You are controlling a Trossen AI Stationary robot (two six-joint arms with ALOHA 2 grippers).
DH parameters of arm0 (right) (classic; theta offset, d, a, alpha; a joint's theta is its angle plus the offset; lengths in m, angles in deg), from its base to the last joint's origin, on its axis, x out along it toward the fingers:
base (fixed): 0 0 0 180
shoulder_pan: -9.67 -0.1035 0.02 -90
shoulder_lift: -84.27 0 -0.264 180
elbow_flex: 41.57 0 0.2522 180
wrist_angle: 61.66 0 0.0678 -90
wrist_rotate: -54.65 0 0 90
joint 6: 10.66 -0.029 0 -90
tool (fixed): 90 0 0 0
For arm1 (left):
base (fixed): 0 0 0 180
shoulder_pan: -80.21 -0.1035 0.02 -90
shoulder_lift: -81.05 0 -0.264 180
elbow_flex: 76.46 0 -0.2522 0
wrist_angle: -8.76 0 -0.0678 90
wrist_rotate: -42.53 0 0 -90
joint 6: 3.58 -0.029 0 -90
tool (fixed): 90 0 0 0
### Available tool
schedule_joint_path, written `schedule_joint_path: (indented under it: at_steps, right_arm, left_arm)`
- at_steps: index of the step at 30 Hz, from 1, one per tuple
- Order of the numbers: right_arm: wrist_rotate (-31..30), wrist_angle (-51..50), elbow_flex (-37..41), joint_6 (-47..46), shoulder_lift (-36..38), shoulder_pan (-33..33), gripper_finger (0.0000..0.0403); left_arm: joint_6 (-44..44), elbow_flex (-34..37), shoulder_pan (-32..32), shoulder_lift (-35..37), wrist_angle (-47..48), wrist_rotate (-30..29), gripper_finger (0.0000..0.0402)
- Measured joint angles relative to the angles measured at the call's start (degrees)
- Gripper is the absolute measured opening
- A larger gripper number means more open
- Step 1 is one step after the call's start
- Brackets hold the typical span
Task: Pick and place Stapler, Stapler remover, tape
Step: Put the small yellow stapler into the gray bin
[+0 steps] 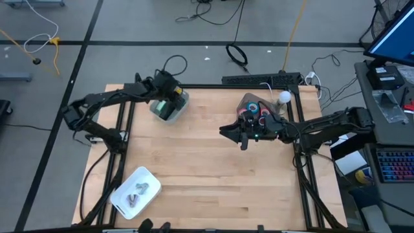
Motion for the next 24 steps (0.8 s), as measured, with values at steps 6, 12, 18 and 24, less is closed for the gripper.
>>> schedule_joint_path:
  at_steps: [6,12,18,24]
  right_arm:
    - [-1.40,-0.65,0.00,0.02,0.00,0.04,0.0125]
    - [-1.55,-0.73,0.00,0.02,-0.02,0.35,0.0125]
    - [-1.59,-0.83,0.00,0.02,-0.02,0.39,0.0125]
    - [-3.00,-0.84,0.00,0.61,-0.02,0.39,0.0125]
  left_arm:
    - [2.44,-3.82,0.45,-6.20,0.25,2.71,0.0067]
    - [2.69,-9.48,1.17,-12.08,6.78,0.61,0.0071]
    - [4.15,-11.47,2.08,-14.87,10.08,0.52,0.0069]
    - [5.50,-11.51,2.97,-15.07,12.17,-0.26,0.0072]
